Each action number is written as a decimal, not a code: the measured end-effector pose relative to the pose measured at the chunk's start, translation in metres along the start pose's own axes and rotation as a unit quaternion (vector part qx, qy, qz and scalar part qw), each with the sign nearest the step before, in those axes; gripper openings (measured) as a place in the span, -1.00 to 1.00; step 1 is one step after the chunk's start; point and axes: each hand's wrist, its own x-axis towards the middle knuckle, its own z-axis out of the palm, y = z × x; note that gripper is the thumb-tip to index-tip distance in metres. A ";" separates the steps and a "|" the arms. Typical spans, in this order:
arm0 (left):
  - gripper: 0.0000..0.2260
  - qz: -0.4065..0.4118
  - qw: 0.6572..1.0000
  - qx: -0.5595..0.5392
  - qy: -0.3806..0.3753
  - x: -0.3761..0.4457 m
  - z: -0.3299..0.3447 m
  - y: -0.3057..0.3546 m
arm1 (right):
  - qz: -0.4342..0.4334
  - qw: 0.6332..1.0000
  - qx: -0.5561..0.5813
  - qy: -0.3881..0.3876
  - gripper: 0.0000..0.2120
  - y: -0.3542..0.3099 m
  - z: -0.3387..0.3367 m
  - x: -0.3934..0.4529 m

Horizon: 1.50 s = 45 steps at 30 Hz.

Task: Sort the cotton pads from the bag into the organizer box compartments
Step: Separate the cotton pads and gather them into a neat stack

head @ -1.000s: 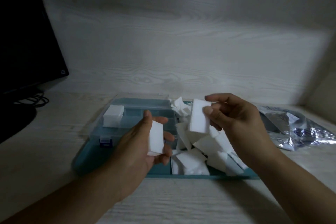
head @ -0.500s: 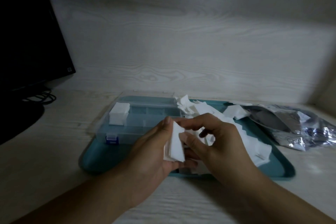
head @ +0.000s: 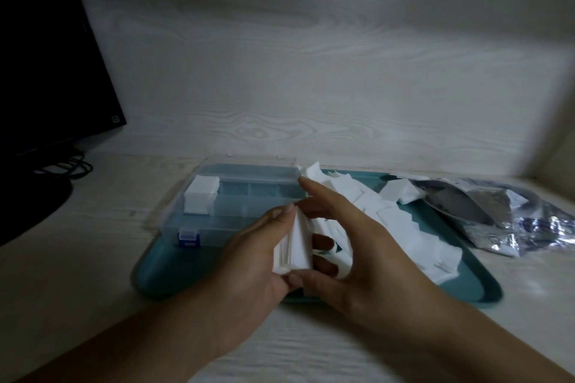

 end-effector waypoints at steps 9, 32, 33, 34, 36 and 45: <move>-0.69 0.022 0.999 0.035 0.010 0.002 -0.005 0.013 | 0.018 0.996 -0.027 0.089 -0.60 0.018 -0.023 0.010; -0.74 0.063 0.995 0.039 0.069 0.008 -0.009 0.016 | 0.006 0.980 -0.158 0.119 -0.98 0.046 -0.037 0.021; -0.74 0.064 0.995 0.037 0.069 0.008 -0.009 0.016 | 0.051 0.983 -0.106 0.141 -0.98 0.042 -0.040 0.022; -0.74 0.065 0.995 0.037 0.068 0.008 -0.009 0.016 | 0.095 0.982 -0.032 0.158 -0.99 0.039 -0.044 0.024; -0.74 0.066 0.995 0.040 0.068 0.008 -0.009 0.016 | 0.152 0.969 0.083 0.176 -0.95 0.036 -0.055 0.028; -0.75 0.064 0.995 0.043 0.063 0.008 -0.009 0.015 | 0.191 0.927 -0.321 -0.016 -0.62 0.065 -0.060 0.021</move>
